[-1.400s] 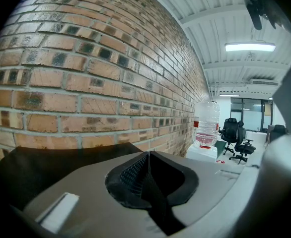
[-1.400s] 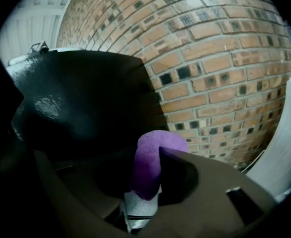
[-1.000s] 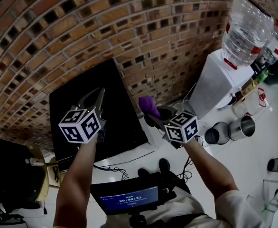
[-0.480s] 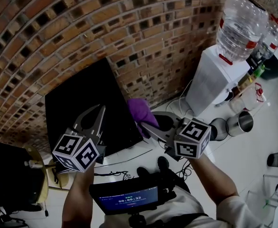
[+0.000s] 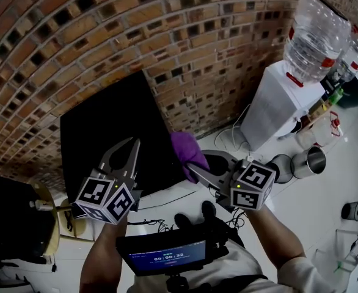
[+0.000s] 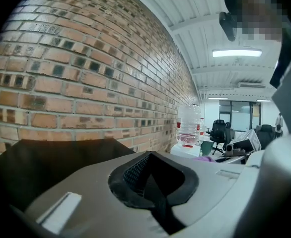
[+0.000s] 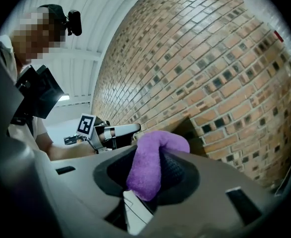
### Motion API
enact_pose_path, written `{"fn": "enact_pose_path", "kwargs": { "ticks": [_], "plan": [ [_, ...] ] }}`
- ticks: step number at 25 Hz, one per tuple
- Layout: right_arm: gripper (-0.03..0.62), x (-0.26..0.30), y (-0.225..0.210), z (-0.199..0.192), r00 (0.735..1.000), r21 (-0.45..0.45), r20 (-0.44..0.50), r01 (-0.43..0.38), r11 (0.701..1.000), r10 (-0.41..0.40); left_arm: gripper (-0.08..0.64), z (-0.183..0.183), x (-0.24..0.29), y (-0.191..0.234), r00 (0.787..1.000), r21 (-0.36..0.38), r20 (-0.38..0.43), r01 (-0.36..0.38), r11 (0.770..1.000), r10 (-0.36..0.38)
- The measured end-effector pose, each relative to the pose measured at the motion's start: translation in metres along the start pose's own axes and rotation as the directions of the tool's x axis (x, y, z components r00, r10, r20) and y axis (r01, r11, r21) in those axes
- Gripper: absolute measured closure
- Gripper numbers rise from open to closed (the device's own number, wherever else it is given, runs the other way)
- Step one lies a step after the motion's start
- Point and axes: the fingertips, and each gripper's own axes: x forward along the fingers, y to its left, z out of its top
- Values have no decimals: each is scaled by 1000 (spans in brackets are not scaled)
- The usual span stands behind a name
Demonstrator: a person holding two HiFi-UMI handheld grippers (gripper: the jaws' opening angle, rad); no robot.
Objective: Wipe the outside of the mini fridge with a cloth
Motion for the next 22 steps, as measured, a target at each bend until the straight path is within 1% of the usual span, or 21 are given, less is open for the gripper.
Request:
{"fn": "enact_pose_path", "kwargs": {
  "ticks": [3, 6, 8, 12, 22],
  "plan": [
    [472, -1, -3, -3, 1000, 50, 26, -10, 999, 9, 552, 0, 0, 0, 1000, -1, 3, -2, 1000, 2],
    [471, -1, -5, -5, 999, 72, 43, -24, 997, 21, 552, 1, -1, 0, 1000, -3, 9, -3, 1000, 3],
    [471, -2, -8, -7, 999, 76, 39, -17, 997, 14, 552, 1, -1, 0, 1000, -2, 13, -2, 1000, 2],
    [477, -2, -15, -24, 999, 33, -23, 24, 999, -24, 552, 1, -1, 0, 1000, 0, 10, -4, 1000, 4],
    [477, 0, -28, -52, 992, 8, -117, 50, 999, -49, 552, 1, -1, 0, 1000, -3, 10, -6, 1000, 6]
  ]
}}
